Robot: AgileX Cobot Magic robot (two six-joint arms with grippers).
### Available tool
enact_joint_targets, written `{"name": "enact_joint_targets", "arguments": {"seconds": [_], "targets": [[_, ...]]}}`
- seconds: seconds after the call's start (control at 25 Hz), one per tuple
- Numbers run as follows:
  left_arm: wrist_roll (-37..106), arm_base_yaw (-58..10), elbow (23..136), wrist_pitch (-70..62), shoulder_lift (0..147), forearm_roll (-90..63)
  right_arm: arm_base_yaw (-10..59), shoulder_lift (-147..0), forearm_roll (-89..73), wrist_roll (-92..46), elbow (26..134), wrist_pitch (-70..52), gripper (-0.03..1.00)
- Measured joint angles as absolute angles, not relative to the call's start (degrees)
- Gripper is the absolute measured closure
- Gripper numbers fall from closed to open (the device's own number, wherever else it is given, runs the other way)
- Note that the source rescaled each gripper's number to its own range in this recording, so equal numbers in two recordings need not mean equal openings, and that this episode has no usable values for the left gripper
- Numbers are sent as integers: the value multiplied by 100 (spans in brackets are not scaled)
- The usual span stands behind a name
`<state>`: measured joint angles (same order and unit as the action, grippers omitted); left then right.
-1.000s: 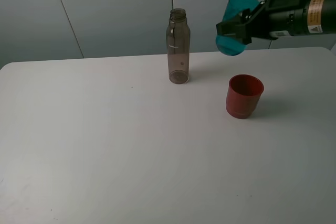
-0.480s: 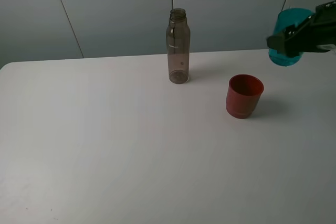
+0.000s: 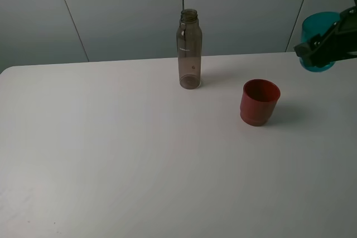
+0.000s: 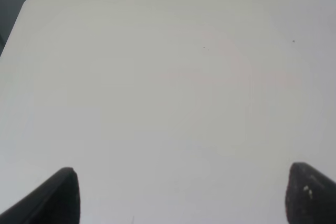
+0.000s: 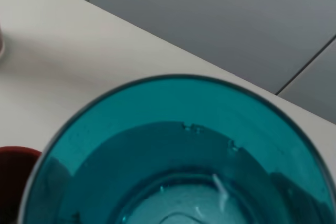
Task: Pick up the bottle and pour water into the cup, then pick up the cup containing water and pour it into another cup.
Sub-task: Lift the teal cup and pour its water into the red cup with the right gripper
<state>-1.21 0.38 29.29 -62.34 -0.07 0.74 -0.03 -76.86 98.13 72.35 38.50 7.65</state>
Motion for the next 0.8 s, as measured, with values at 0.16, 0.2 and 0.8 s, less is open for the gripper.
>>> {"name": "enact_joint_targets", "arguments": {"seconds": [0.16,0.2,0.8], "targets": [[-121,38,2929,-6234,-7,74,196,-7686,9836,7235,3850,409,87],[-121,38,2929,-6234,-7,74,253,-7686,9836,7218,3850,309,87],[-121,38,2929,-6234,-7,74,946,-8065,9960,7158,3850,-298,87]]}}
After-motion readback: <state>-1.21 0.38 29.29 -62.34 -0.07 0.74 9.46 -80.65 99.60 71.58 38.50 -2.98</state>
